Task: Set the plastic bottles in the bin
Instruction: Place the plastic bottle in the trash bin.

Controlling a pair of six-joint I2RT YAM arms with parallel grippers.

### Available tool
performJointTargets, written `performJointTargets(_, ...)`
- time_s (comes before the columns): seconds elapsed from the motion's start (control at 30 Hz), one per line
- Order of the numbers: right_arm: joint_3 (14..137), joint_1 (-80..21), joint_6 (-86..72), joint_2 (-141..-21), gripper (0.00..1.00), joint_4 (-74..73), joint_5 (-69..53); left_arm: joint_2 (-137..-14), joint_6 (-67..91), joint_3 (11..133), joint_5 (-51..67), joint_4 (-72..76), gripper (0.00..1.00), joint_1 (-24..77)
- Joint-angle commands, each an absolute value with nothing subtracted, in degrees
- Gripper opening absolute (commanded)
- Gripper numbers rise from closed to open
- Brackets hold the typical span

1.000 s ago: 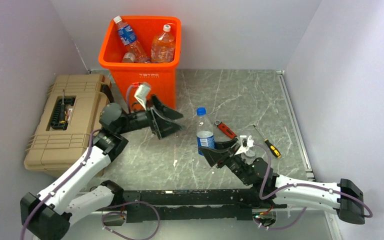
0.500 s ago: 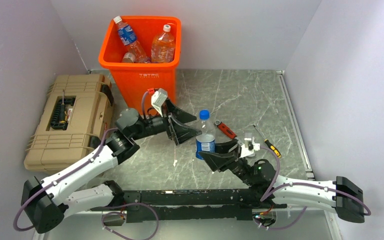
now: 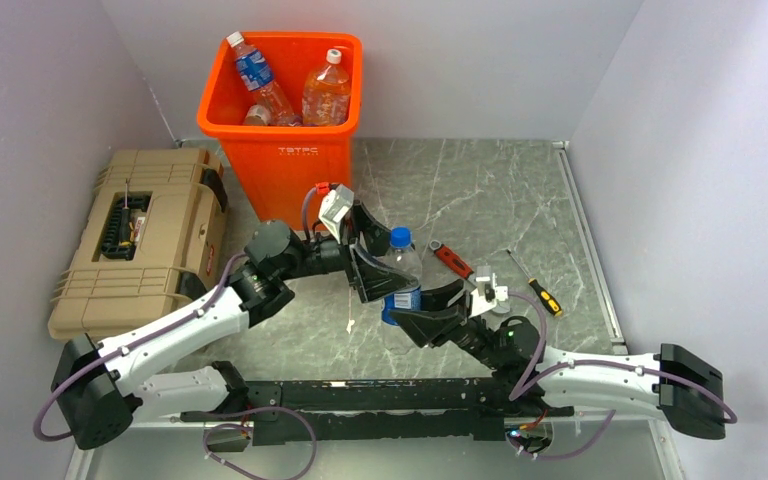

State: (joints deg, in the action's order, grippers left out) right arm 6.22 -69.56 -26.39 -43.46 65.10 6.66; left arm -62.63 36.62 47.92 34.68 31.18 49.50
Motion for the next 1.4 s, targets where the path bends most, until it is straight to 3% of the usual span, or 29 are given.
performJointTargets(0.0,8.1,-68.8,-27.8,-43.4,0.18,70.4,4.6,-62.7,35.8,48.8,37.4,33.3,0.96,50.0)
performJointTargets(0.17,8.5,-68.6,-27.3,-41.4,0.18,67.3,4.6,-62.0,35.8,48.8,36.6,30.9,0.86,50.1)
performJointTargets(0.4,9.1,-68.6,-27.4,-42.0,0.19,66.6,3.5,-63.3,35.7,49.7,38.7,28.7,0.83,50.4)
performJointTargets(0.43,9.2,-68.6,-27.4,-42.2,0.19,66.7,3.4,-63.4,35.4,49.9,38.4,28.3,0.79,50.6)
performJointTargets(0.53,9.3,-68.6,-27.5,-42.4,0.19,66.4,3.3,-63.0,34.7,49.9,37.3,27.4,0.51,50.8)
performJointTargets(0.6,9.7,-68.6,-27.6,-41.9,0.21,64.9,3.5,-62.4,34.1,49.9,36.5,26.6,0.4,50.8)
performJointTargets(0.63,9.9,-68.6,-27.6,-41.4,0.25,63.3,3.9,-62.1,33.8,49.8,36.3,26.4,0.38,50.8)
performJointTargets(0.8,15.8,-68.7,-26.8,-36.3,0.91,44.7,5.1,-59.6,29.2,51.1,33.5,22.0,0.35,50.9)
performJointTargets(0.83,17.3,-68.6,-25.9,-34.8,0.98,38.6,5.1,-59.0,27.5,51.7,32.8,19.9,0.34,50.8)
performJointTargets(1.07,27.0,-68.7,-21.4,-26.1,1.0,7.7,10.7,-57.0,9.4,66.5,22.3,-1.6,0.26,50.7)
performJointTargets(1.37,26.8,-68.6,-27.5,-21.6,1.0,-2.5,17.1,-65.1,-12.4,90.9,1.2,-12.0,0.23,50.2)
